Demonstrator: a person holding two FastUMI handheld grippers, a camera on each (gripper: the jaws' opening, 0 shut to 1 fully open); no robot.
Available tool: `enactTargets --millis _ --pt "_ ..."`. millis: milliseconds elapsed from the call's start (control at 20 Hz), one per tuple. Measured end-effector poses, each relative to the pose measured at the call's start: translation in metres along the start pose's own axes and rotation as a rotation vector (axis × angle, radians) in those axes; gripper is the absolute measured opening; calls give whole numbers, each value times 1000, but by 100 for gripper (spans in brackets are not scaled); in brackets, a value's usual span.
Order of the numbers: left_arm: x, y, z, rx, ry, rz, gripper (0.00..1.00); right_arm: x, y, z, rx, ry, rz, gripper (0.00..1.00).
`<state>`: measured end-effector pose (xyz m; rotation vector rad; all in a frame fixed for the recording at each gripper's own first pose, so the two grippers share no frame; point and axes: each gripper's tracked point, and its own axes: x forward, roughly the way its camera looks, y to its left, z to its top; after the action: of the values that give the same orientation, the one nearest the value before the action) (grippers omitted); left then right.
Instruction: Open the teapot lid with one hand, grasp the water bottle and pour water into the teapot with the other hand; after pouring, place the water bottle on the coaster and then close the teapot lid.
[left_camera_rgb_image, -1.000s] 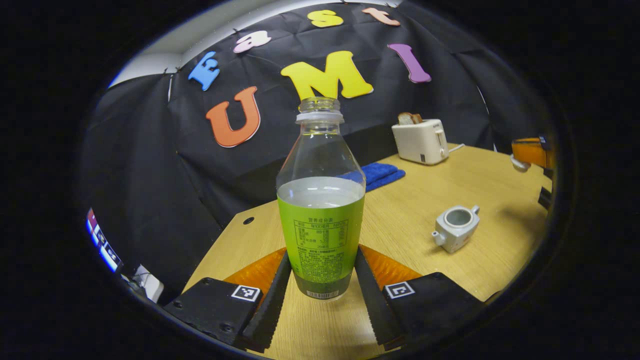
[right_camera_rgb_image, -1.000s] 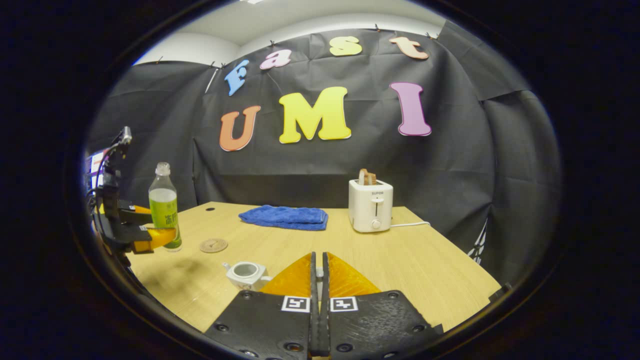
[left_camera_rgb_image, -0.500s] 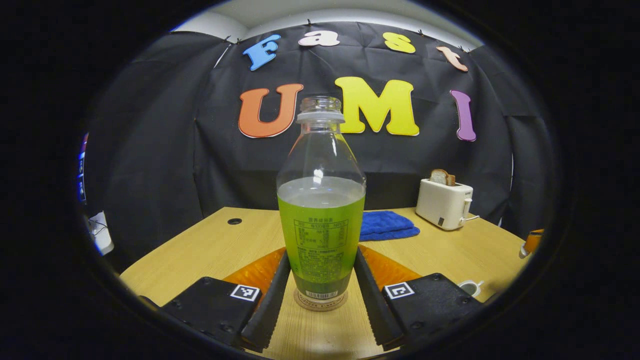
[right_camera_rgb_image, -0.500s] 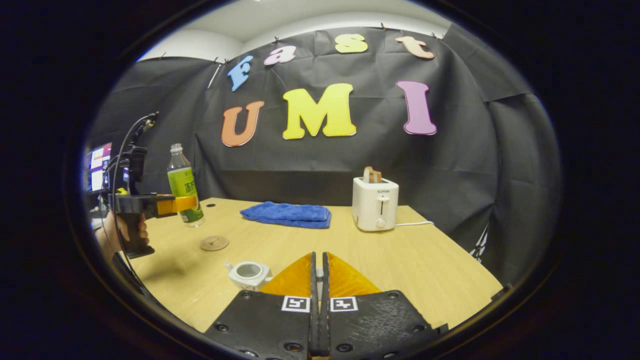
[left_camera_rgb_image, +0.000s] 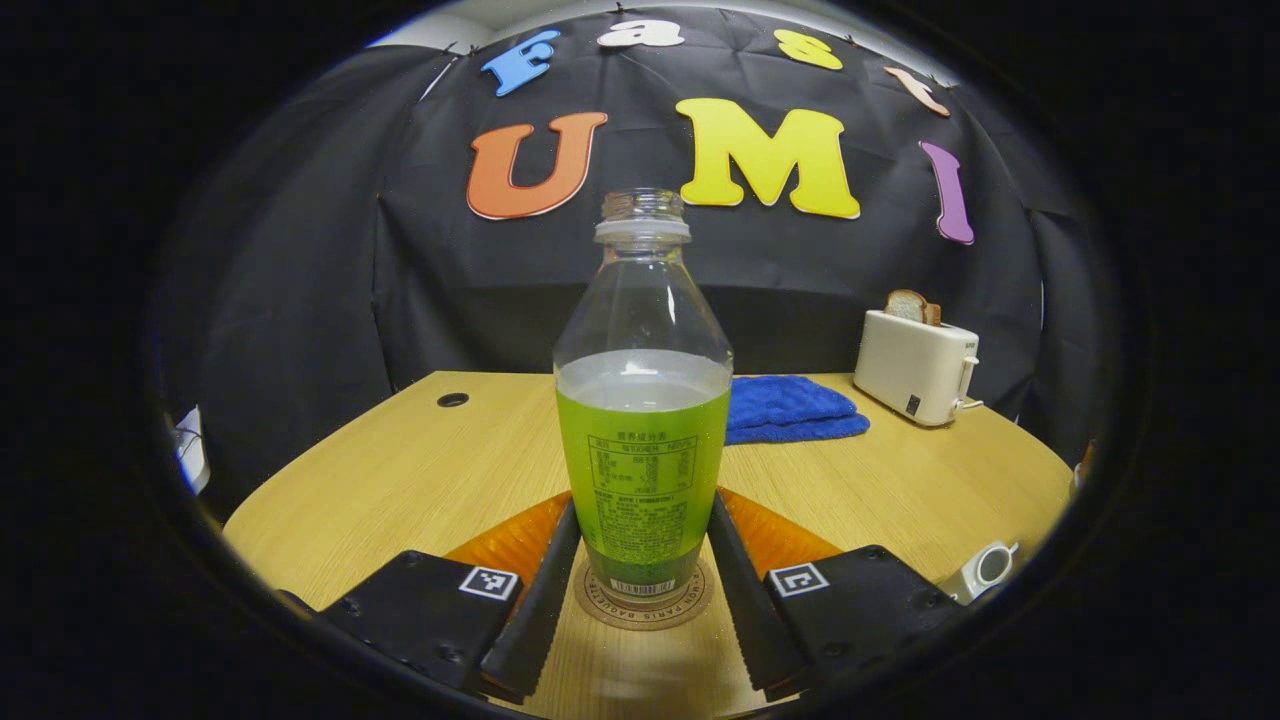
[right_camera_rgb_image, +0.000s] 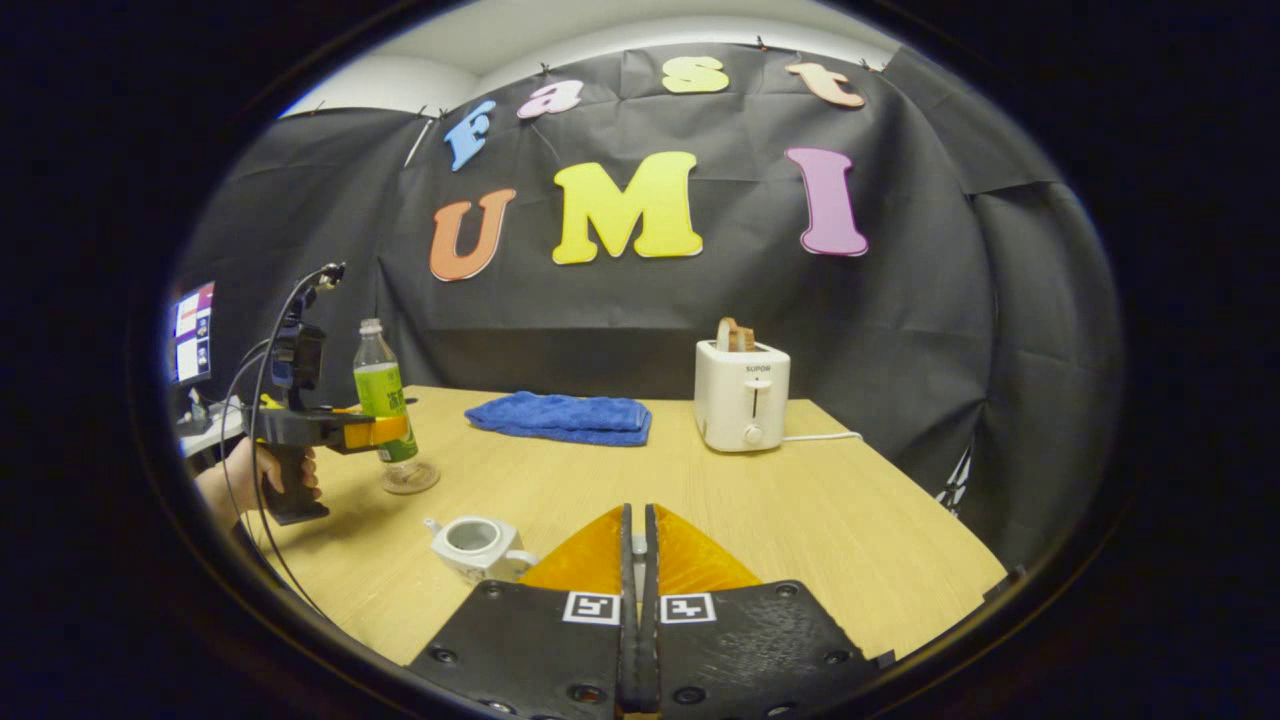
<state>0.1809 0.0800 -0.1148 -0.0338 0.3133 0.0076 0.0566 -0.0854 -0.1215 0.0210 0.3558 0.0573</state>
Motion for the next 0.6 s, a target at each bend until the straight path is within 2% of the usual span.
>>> enactTargets --millis 400,600 --pt "3 2 -18 1 33 3 75 1 2 -4 6 6 12 0" --pt "2 4 -21 -4 49 10 80 -2 3 -3 2 0 12 0"
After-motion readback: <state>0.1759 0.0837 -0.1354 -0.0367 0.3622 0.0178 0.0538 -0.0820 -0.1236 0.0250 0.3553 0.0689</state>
